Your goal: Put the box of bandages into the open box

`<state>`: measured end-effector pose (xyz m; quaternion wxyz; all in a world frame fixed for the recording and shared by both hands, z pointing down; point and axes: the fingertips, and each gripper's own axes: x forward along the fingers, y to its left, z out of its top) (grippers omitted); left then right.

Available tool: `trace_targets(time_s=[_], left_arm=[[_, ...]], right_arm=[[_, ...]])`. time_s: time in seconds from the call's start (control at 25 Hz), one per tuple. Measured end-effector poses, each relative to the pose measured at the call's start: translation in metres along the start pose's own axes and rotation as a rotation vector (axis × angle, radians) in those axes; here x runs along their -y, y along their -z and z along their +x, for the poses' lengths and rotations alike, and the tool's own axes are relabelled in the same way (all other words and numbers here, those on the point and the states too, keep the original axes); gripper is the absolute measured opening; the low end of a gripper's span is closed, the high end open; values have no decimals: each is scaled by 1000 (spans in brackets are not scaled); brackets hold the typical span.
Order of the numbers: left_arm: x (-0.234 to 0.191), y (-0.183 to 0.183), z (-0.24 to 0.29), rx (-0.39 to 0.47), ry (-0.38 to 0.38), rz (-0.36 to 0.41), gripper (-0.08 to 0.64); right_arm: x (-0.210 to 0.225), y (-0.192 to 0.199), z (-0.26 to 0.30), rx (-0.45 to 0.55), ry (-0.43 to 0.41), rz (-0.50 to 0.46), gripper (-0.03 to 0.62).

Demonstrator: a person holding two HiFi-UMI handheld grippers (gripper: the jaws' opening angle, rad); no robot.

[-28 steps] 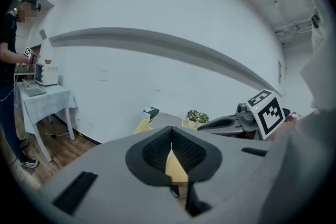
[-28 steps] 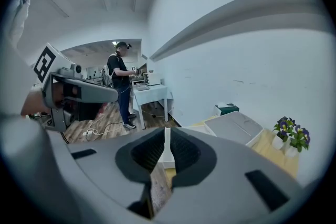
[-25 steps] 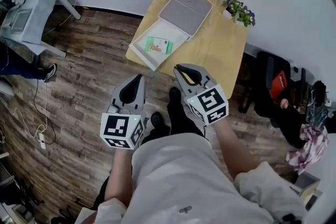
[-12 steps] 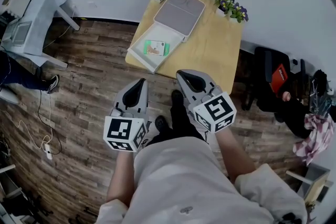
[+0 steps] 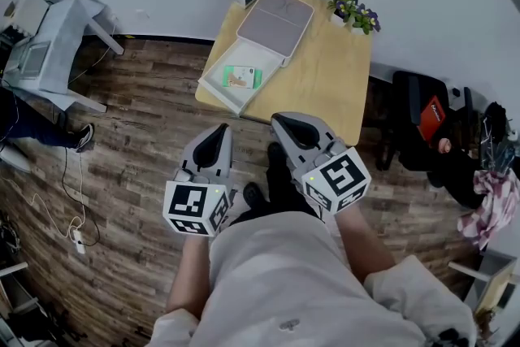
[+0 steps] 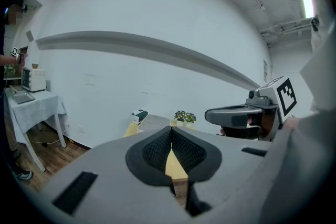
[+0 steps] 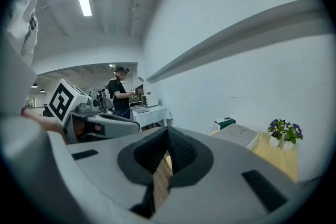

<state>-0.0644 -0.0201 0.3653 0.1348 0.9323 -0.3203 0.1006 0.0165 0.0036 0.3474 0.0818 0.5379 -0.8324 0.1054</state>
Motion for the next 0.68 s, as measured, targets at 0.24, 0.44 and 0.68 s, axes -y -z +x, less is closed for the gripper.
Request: trace_targets(time_s=[0.24, 0.44, 0.68], left_arm=[[0, 1, -4, 3, -6, -4, 5], [-6, 3, -7, 4, -23, -11, 5], [-7, 4, -10, 12, -33, -19, 5]], right_arm=[[-4, -4, -3, 8, -5, -24, 3], [-4, -1, -2, -3, -4, -29, 3], [-2, 3, -5, -14, -3, -28, 3]])
